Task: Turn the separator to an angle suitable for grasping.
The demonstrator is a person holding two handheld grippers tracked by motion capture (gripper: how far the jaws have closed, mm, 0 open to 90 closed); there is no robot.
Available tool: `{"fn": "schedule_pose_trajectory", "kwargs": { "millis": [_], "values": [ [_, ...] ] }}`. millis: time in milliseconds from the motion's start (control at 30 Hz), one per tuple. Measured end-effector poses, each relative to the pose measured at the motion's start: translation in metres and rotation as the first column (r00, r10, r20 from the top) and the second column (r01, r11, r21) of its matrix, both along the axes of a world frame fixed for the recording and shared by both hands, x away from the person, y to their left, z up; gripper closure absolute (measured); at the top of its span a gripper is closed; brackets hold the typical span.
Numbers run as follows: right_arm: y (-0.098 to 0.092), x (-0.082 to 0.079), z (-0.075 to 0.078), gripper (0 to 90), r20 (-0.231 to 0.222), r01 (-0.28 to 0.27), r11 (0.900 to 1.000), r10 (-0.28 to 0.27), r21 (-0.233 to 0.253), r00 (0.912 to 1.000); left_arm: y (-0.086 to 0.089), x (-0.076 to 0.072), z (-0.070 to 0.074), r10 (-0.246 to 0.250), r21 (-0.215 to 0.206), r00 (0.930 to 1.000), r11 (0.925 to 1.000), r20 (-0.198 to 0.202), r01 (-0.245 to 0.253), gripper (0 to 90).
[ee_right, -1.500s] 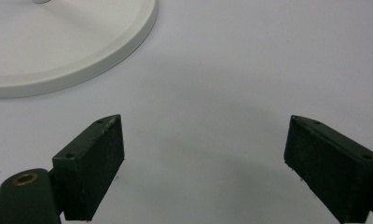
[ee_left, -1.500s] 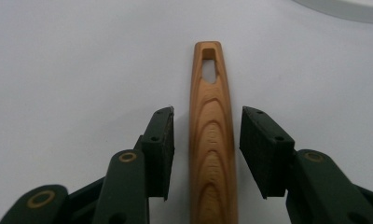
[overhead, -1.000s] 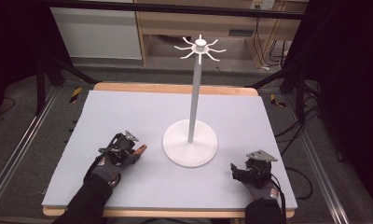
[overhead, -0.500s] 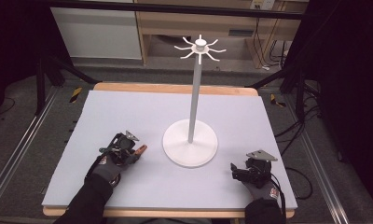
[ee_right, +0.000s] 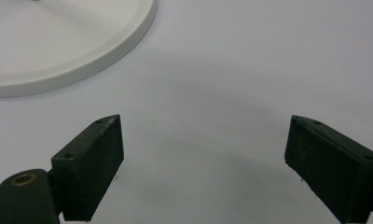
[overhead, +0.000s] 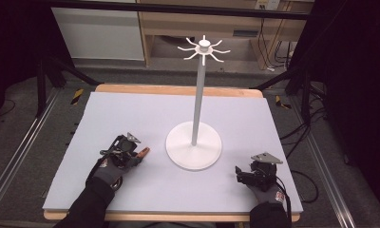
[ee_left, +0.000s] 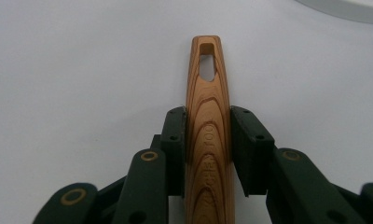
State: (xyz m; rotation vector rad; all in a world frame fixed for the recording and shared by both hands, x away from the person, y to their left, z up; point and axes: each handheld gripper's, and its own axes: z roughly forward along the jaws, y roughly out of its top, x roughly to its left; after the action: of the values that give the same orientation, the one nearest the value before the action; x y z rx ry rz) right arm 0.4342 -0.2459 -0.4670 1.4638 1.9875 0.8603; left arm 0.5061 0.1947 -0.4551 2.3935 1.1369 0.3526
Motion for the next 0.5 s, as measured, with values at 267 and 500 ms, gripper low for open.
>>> {"fn": "schedule_pose_trajectory", "kwargs": {
  "millis": [267, 500],
  "values": [
    [0.0, 0.0, 0.0, 12.0, -0.002, 0.0, 1.0, 0.0, 0.003, 1.0, 0.008, -0.006, 0.011, 0.003, -0.039, 0.9997, 0.9992, 0.024, -0.002, 67.3],
    [0.0, 0.0, 0.0, 11.9, -0.001, 0.0, 1.0, 0.0, 0.003, 1.0, 0.013, -0.013, 0.023, 0.017, -0.079, 0.9976, 0.9968, 0.067, -0.012, 67.3]
  ]
}}
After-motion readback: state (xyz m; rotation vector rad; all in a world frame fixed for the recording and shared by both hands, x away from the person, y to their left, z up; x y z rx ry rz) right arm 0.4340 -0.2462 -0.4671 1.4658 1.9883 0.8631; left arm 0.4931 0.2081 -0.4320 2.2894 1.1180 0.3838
